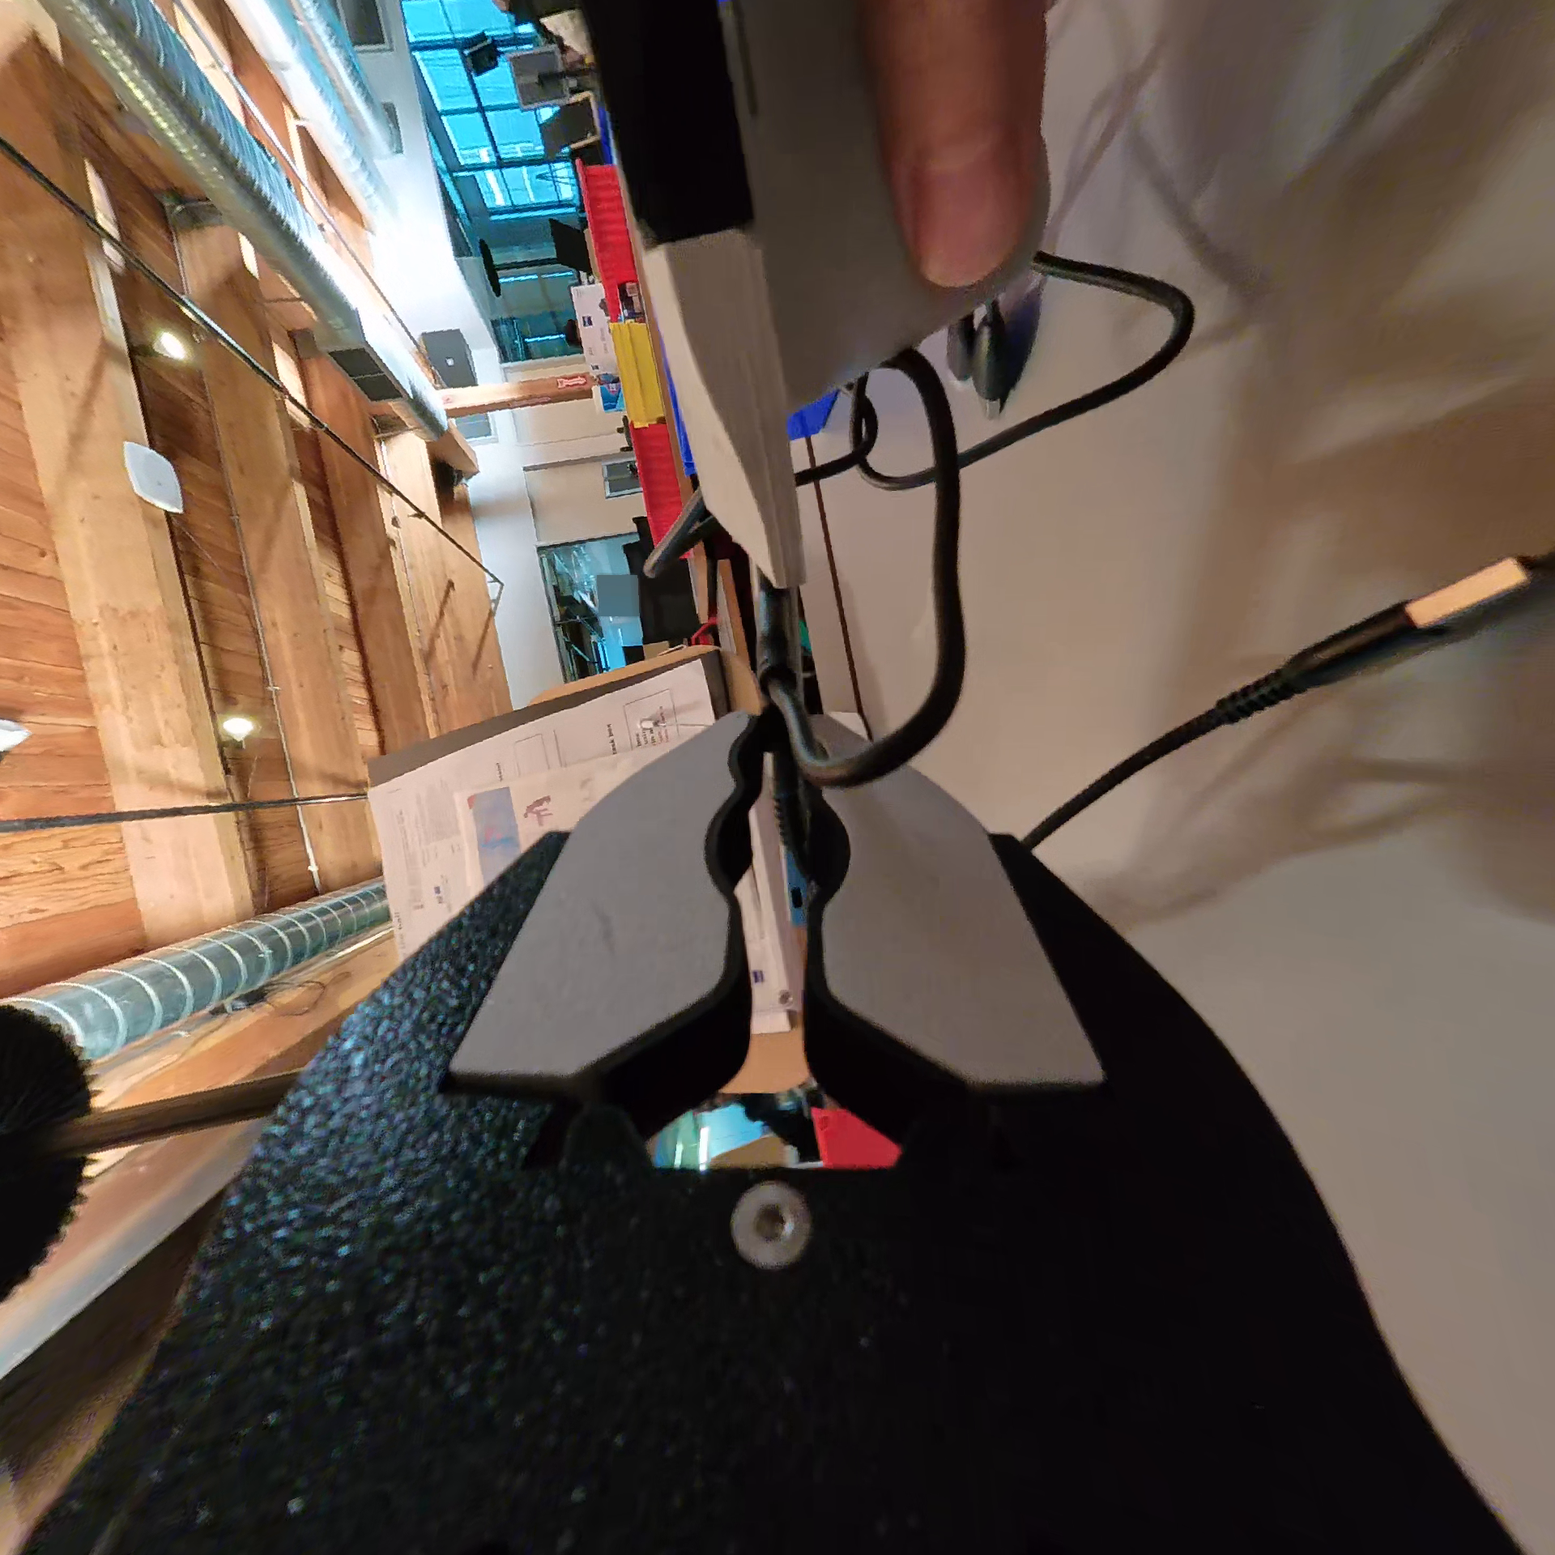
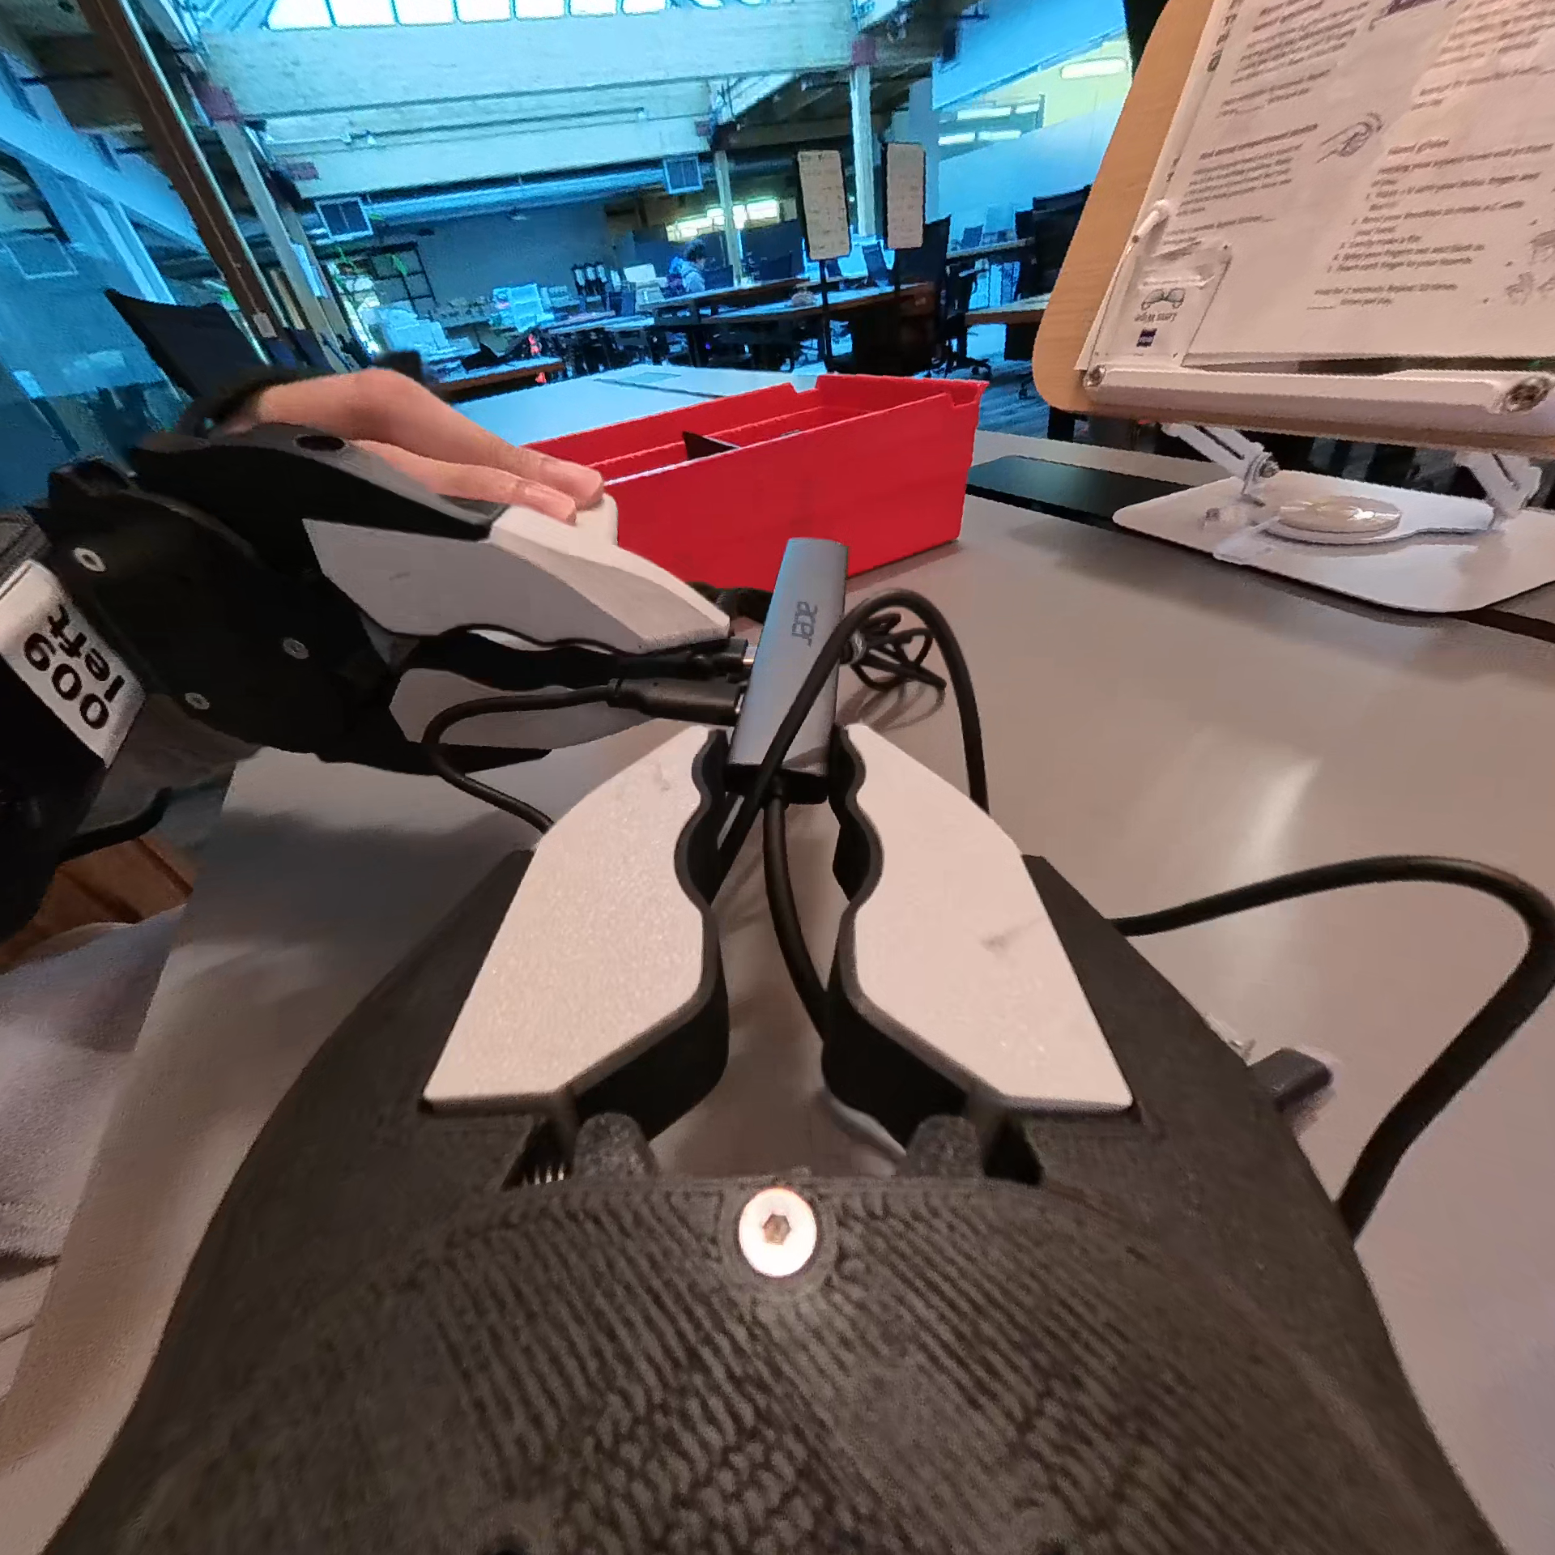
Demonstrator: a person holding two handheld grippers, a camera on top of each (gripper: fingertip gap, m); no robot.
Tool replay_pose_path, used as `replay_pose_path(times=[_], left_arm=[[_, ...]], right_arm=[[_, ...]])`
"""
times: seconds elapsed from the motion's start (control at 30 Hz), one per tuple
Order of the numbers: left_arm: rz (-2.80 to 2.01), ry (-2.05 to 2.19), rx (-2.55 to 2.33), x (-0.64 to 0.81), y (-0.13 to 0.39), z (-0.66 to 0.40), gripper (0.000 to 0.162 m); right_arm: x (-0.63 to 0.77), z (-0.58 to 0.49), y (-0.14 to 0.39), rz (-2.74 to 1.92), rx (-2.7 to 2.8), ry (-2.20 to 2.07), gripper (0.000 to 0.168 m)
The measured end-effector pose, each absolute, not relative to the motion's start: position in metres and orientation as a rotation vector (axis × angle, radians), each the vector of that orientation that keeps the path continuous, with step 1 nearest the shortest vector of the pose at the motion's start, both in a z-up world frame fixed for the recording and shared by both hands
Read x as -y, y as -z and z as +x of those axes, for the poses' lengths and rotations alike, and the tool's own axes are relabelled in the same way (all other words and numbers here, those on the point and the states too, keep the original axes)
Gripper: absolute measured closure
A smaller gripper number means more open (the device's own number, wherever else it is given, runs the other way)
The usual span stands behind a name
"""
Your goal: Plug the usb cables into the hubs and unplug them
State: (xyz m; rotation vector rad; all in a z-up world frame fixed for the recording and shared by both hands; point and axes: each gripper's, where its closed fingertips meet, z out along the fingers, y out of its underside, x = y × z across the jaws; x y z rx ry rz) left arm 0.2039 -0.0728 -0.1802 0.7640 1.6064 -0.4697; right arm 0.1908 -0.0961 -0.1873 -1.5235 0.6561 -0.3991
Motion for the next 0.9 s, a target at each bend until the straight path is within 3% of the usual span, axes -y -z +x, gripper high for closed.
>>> replay_pose_path(times=[0.5, 0.67, 0.8, 0.9], left_arm=[[0.739, 0.544, -1.651, 0.074, 0.182, 0.209, 0.154], [0.337, 0.750, -1.682, 0.022, 0.158, 0.224, 0.124], [-0.132, 1.175, -1.820, -0.027, 0.175, 0.231, 0.119], [-0.231, 1.252, -1.800, -0.047, 0.187, 0.228, 0.119]], right_arm=[[0.097, 0.191, 0.184, -1.517, -0.632, 0.439, 0.144], [0.114, 0.195, 0.170, -1.470, -0.647, 0.554, 0.145], [0.125, 0.190, 0.136, -1.388, -0.625, 0.645, 0.145], [0.129, 0.177, 0.101, -1.364, -0.588, 0.730, 0.145]])
